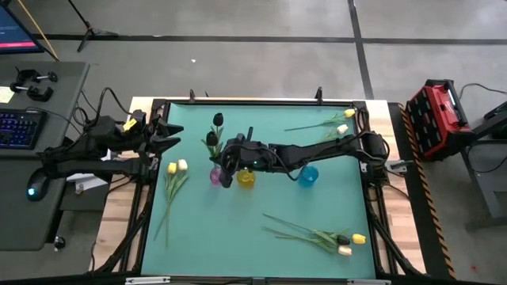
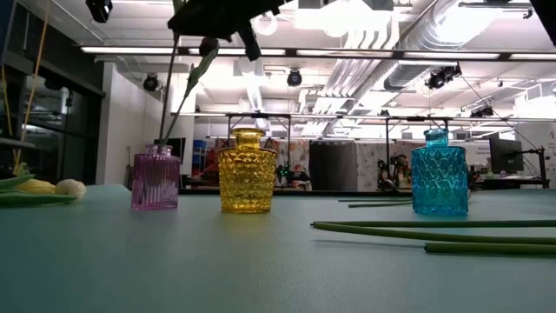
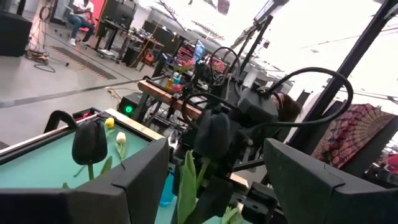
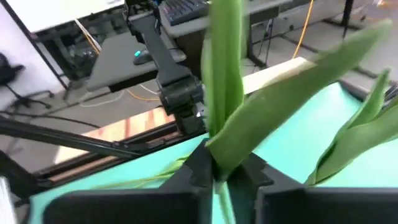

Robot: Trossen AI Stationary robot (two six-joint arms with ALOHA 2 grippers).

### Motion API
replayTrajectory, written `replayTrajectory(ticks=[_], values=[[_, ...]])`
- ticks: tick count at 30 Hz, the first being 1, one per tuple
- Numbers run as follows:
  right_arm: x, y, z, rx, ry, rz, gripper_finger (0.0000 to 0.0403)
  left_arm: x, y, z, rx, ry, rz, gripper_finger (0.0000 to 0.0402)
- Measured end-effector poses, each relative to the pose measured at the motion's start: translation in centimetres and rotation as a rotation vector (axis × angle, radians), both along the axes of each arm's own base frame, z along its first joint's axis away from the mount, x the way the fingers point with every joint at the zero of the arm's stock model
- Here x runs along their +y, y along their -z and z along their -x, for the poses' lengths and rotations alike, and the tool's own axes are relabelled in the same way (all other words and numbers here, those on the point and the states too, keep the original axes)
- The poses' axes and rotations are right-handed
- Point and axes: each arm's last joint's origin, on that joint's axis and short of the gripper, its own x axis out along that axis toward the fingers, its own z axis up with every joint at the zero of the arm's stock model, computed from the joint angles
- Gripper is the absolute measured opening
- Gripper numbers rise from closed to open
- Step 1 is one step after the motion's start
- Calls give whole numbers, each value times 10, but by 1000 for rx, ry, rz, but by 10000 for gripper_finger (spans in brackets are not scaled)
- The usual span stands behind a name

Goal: Sort flowers into vase by color
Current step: Put the top black tulip into the pink vase, then put the black tulip into the pink vase

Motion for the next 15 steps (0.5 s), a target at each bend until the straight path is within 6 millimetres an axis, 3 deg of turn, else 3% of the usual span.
replayTrajectory(ticks=[5, 10, 15], values=[[-1, 1, 1, 22, -4, -36, 141, 0, 0, 0, 0, 0, 0, 251], [0, 6, 13, 186, -53, -42, 258, 0, 0, 0, 0, 0, 0, 251], [2, 6, 36, 406, -201, -143, 322, 0, 0, 0, -3, 1, 17, 251]])
